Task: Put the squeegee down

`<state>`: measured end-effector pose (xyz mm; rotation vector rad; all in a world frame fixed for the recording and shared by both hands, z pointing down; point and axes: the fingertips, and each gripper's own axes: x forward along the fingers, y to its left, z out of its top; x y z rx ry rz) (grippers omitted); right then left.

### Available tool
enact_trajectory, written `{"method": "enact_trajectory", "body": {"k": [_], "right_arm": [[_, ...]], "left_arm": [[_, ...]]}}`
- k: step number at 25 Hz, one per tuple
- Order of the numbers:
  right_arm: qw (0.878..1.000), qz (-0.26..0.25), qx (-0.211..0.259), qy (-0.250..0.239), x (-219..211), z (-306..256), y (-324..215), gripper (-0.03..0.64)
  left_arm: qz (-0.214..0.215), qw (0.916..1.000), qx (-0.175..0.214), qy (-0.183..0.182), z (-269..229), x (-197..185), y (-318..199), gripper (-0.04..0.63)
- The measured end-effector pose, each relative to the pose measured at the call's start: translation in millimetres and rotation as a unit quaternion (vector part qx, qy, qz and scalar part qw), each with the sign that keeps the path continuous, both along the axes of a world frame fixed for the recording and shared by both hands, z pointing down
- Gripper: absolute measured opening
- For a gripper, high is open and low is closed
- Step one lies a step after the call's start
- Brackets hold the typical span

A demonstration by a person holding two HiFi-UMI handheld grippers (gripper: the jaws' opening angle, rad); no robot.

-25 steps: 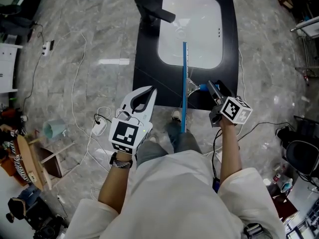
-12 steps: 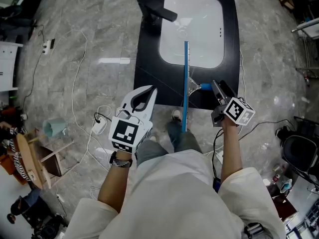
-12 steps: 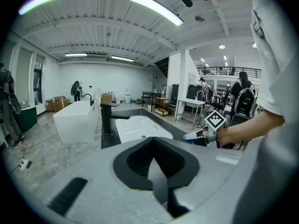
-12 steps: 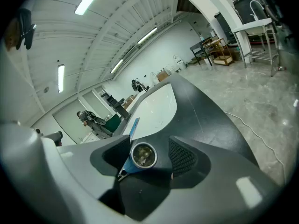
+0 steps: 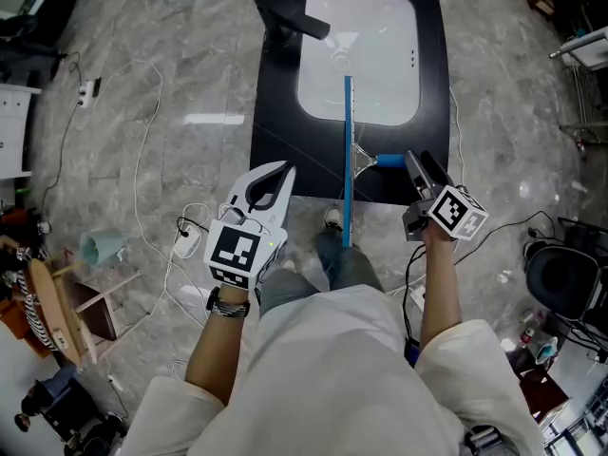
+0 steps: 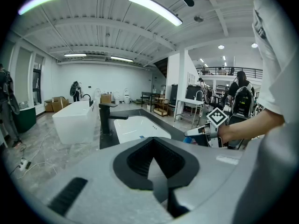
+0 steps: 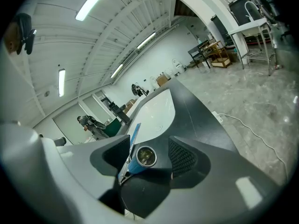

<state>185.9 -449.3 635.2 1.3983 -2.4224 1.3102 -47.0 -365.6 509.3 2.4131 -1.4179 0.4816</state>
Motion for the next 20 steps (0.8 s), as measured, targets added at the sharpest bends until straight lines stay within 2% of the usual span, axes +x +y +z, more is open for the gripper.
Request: {"method": "enact_trajectory", "body": {"k": [10, 18, 20], "right_arm": [[0.999, 0.015, 0.028, 0.005, 19.4, -36.5, 28.7, 0.261], [0.997, -0.004, 0.074, 0.003, 10.5, -96.7, 70.2, 0.252], [0.996, -0.016, 0.089, -0.010, 3.2, -115.8, 84.0, 0.245]], "left_arm": [[0.027, 0.9995, 0.019, 0.000, -17.4, 14.1, 17.3, -0.002], [0.043, 0.9979, 0.047, -0.004, -42.9, 13.2, 46.6, -0.002], [0.046, 0.9974, 0.056, -0.005, -50.9, 11.1, 56.6, -0.002]]}}
